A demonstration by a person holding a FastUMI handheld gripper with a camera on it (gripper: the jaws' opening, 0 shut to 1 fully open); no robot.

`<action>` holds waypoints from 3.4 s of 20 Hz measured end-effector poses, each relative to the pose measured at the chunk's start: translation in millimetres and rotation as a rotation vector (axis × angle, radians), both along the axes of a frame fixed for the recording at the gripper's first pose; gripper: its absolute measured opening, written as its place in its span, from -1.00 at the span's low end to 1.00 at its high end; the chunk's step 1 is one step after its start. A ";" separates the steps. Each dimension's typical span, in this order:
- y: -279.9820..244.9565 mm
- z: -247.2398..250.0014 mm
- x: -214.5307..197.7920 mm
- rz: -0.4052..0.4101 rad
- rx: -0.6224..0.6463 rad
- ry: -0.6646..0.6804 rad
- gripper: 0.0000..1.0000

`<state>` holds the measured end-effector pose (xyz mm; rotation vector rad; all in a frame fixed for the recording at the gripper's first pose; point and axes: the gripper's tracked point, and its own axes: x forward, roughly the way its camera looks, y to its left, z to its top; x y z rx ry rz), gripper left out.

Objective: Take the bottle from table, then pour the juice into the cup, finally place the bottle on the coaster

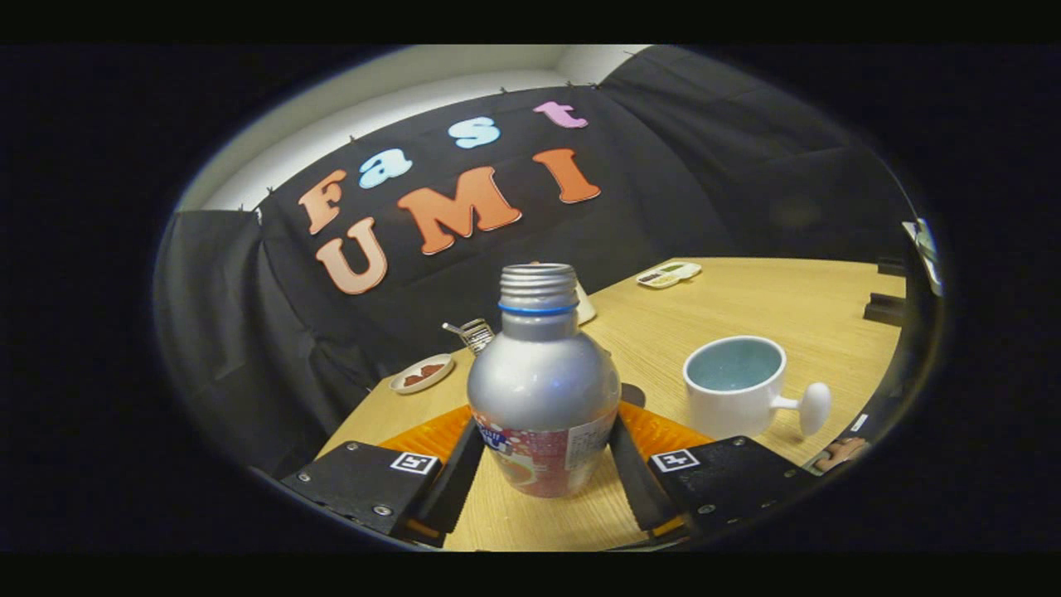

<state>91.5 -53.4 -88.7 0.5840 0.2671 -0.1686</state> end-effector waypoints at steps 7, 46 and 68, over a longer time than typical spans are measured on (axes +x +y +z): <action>-1.7 5.9 4.7 -0.053 0.315 -0.045 0.57; -9.2 4.9 22.3 -0.318 1.134 -0.046 0.53; -17.7 8.9 20.8 -0.430 1.331 0.027 0.54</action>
